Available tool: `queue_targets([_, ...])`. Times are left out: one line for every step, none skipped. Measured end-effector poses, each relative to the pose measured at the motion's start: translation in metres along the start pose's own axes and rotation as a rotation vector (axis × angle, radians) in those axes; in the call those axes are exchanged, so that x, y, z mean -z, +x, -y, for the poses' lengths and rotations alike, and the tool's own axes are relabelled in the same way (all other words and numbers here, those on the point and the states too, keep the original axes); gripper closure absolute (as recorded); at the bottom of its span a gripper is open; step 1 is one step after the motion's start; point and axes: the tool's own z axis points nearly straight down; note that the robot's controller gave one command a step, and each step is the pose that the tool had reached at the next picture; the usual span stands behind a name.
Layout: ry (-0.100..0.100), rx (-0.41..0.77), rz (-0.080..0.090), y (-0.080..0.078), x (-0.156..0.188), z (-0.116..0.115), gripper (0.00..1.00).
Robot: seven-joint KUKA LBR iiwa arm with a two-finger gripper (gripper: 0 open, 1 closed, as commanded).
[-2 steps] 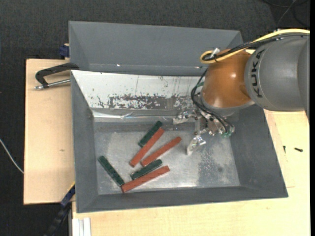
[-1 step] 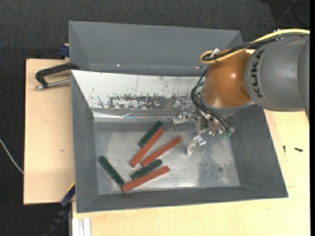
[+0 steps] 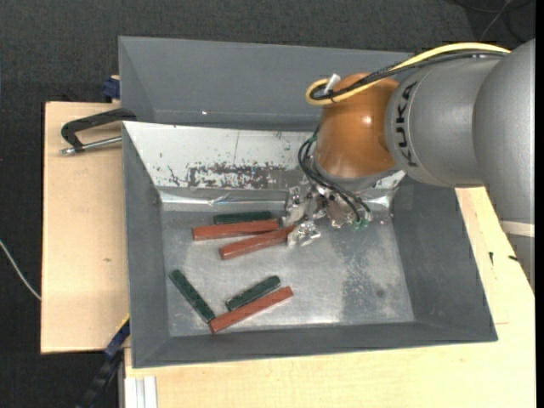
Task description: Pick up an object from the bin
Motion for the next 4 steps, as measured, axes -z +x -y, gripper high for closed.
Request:
queue_targets([0.000, 0.000, 0.001, 0.000, 0.000, 0.000, 1.00])
queue_targets([0.000, -0.001, 0.002, 0.001, 0.002, -0.001, 1.00])
queue_targets([-0.003, 0.014, 0.012, 0.002, 0.044, -0.003, 1.00])
queue_targets([0.005, 0.452, 0.018, 0.018, 0.233, 0.027, 1.00])
